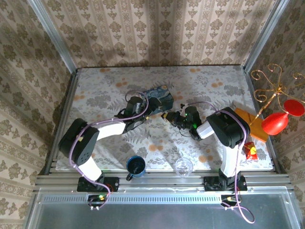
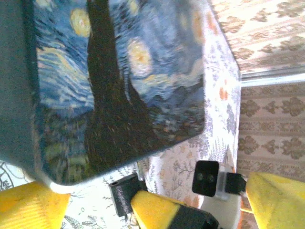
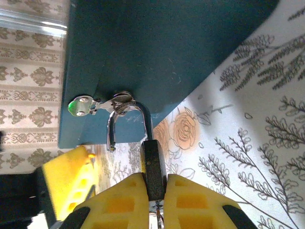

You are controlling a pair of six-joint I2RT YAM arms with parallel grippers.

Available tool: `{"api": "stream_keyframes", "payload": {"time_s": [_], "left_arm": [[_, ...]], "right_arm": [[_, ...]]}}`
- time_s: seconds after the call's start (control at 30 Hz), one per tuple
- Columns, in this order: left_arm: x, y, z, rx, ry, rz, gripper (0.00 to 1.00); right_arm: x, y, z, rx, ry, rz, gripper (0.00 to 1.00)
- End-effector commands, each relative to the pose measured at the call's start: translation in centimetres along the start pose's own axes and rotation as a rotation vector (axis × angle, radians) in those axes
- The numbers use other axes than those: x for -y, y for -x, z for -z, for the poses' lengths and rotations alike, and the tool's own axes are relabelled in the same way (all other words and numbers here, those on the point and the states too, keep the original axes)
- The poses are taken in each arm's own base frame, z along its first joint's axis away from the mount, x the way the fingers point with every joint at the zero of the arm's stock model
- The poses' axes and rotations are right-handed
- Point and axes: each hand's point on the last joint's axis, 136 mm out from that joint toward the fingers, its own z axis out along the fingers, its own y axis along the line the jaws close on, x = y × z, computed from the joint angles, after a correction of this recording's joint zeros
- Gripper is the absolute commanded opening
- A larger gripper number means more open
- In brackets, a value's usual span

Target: Unlock a padlock with a key

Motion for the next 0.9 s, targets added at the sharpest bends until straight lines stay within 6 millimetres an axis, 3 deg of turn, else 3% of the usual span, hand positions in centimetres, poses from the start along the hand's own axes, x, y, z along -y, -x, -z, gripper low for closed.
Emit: {"api": "stream_keyframes", "payload": {"time_s": [0.0, 0.17, 0.3, 0.53, 0.7, 0.87], "left_arm": [[2.3, 3.2, 2.6, 0.148, 0.034, -0.218, 1.0], [1.9, 7.3, 4.7, 0.271, 0.283, -0.523, 1.0], [1.0, 10.7, 4.7, 0.342, 0.42, -0.665, 1.0], [-0.7, 14.2, 0.2, 0.283, 0.559, -0.875, 1.0], [-1.9, 13.9, -2.7, 0.157, 0.628, -0.961, 1.0], [-3.4, 12.1, -2.8, 0.088, 0.631, -0.948, 1.0]], "right_arm": [[1.7, -0.2, 0.4, 0.003, -0.081, -0.044, 0.0], [2.3, -0.4, 0.6, -0.002, -0.126, -0.036, 0.0], [2.5, -0.8, 1.0, -0.012, -0.168, -0.011, 0.01], [2.4, -1.1, 1.8, -0.023, -0.223, 0.032, 0.0], [2.3, -0.8, 2.2, -0.009, -0.243, 0.037, 0.0], [2.3, -0.6, 2.2, -0.011, -0.264, 0.046, 0.0]]}}
